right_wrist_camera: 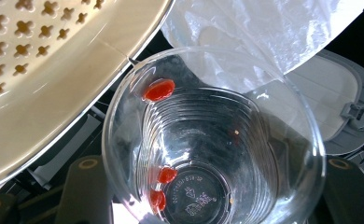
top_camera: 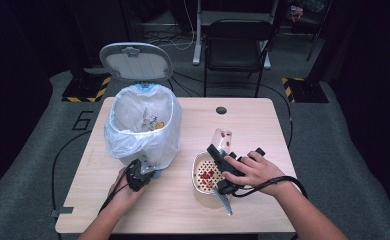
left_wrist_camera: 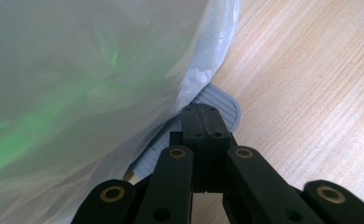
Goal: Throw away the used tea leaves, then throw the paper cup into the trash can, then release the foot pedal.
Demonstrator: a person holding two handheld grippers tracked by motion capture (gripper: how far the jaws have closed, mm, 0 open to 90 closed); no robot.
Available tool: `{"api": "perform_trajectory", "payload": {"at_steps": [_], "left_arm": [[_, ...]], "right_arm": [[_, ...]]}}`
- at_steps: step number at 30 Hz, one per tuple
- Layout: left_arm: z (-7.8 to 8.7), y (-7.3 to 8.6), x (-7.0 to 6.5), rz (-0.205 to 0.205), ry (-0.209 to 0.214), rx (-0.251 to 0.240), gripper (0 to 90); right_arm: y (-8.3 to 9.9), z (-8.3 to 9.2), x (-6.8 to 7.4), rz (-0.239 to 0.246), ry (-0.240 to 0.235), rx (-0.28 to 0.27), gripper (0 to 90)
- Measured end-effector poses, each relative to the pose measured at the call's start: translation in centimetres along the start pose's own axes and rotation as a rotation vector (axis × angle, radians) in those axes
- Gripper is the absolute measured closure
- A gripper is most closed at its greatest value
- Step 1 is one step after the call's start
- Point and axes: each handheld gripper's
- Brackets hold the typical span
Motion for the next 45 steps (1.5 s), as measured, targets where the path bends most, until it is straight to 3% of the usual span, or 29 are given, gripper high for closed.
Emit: {"api": "perform_trajectory", "payload": {"at_steps": [5, 6, 7, 9, 10, 11, 12, 14, 15, 16, 17, 18, 19, 20, 21, 22, 23, 24, 26, 27, 28, 30, 31, 32, 33, 34, 38, 42, 45], "left_arm": [[0.0, 0.0, 0.0, -0.004, -0.003, 0.000, 90.0], [0.0, 0.0, 0.0, -0.004, -0.003, 0.000, 90.0], [0.0, 0.0, 0.0, -0.004, -0.002, 0.000, 90.0], [0.0, 0.0, 0.0, -0.001, -0.003, -0.001, 90.0], [0.0, 0.0, 0.0, -0.005, -0.006, -0.002, 90.0], [0.0, 0.0, 0.0, -0.005, -0.006, -0.002, 90.0], [0.0, 0.0, 0.0, -0.004, -0.005, -0.002, 90.0], [0.0, 0.0, 0.0, -0.007, -0.008, -0.001, 90.0], [0.0, 0.0, -0.1, 0.010, -0.008, -0.003, 90.0], [0.0, 0.0, -0.1, 0.011, -0.007, -0.003, 90.0], [0.0, 0.0, 0.0, 0.003, -0.001, 0.004, 90.0], [0.0, 0.0, 0.0, 0.001, -0.002, 0.000, 90.0], [0.0, 0.0, 0.0, 0.005, -0.002, -0.001, 90.0], [0.0, 0.0, 0.0, 0.005, -0.002, -0.001, 90.0], [0.0, 0.0, -0.1, 0.008, 0.000, -0.001, 90.0], [0.0, 0.0, 0.0, -0.001, -0.007, -0.002, 90.0], [0.0, 0.0, 0.0, -0.001, -0.007, -0.002, 90.0], [0.0, 0.0, 0.0, -0.001, -0.007, -0.003, 90.0], [0.0, 0.0, 0.0, 0.002, -0.006, -0.006, 90.0], [0.0, 0.0, 0.0, 0.002, -0.006, -0.006, 90.0], [0.0, 0.0, 0.0, 0.003, -0.005, -0.002, 90.0], [0.0, 0.0, 0.0, 0.003, -0.002, 0.000, 90.0], [0.0, 0.0, 0.0, 0.005, -0.002, 0.000, 90.0], [0.0, 0.0, 0.0, 0.005, -0.002, 0.000, 90.0], [0.0, 0.0, 0.0, 0.004, -0.002, 0.000, 90.0], [0.0, 0.0, 0.0, 0.005, -0.001, 0.000, 90.0], [0.0, 0.0, 0.0, 0.001, -0.007, -0.002, 90.0], [0.0, 0.0, 0.0, 0.004, -0.008, -0.006, 90.0], [0.0, 0.0, 0.0, 0.006, -0.005, -0.002, 90.0]], "right_arm": [[0.0, 0.0, -0.2, 0.005, 0.005, 0.000, 38.5], [0.0, 0.0, -0.1, -0.009, 0.003, 0.002, 38.5], [-0.1, 0.1, 0.3, -0.076, 0.011, 0.014, 38.5], [-0.2, -0.1, 0.3, -0.113, 0.037, -0.009, 38.3], [0.1, 0.0, -0.4, -0.032, -0.004, -0.016, 38.3], [0.1, 0.2, -0.2, -0.135, -0.024, -0.010, 38.3], [0.3, 0.2, -0.4, -0.192, -0.056, -0.021, 38.3], [1.6, 0.0, -2.5, -0.242, -0.121, -0.071, 38.3], [1.6, 0.0, -2.5, -0.242, -0.121, -0.071, 38.3], [1.9, 0.2, -2.4, -0.322, -0.160, -0.056, 38.4], [2.2, -0.1, -2.9, -0.344, -0.180, -0.094, 38.5], [2.4, -0.1, -3.0, -0.461, -0.181, -0.100, 38.5], [3.0, -0.2, -3.4, -0.531, -0.206, -0.115, 38.6], [3.0, -0.2, -3.4, -0.531, -0.206, -0.115, 38.6], [3.3, -0.2, -3.6, -0.581, -0.224, -0.128, 38.6], [4.1, -0.3, -4.3, -0.672, -0.267, -0.157, 38.7], [4.5, -0.4, -4.5, -0.719, -0.282, -0.173, 38.7], [4.5, -0.4, -4.5, -0.719, -0.282, -0.173, 38.7], [5.3, -0.5, -5.1, -0.840, -0.342, -0.205, 38.7], [6.0, -0.7, -5.6, -0.930, -0.386, -0.235, 38.7], [6.0, -0.7, -5.6, -0.930, -0.386, -0.235, 38.7], [6.7, -0.9, -6.0, -1.040, -0.433, -0.268, 38.7], [7.4, -1.3, -6.5, -1.124, -0.478, -0.294, 38.7], [7.4, -1.3, -6.5, -1.124, -0.478, -0.294, 38.7], [8.2, -1.9, -6.9, -1.207, -0.543, -0.300, 38.8], [8.2, -1.9, -6.9, -1.207, -0.543, -0.300, 38.8], [9.9, -3.2, -7.8, -1.360, -0.631, -0.312, 38.8], [11.4, -4.5, -8.9, -1.475, -0.697, -0.333, 38.8], [12.3, -5.5, -10.0, -1.585, -0.726, -0.359, 38.8]]}}
Point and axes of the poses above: each handheld gripper's, and its own axes: z roughly backward along the jaws, y roughly out of its underside, x roughly to its left
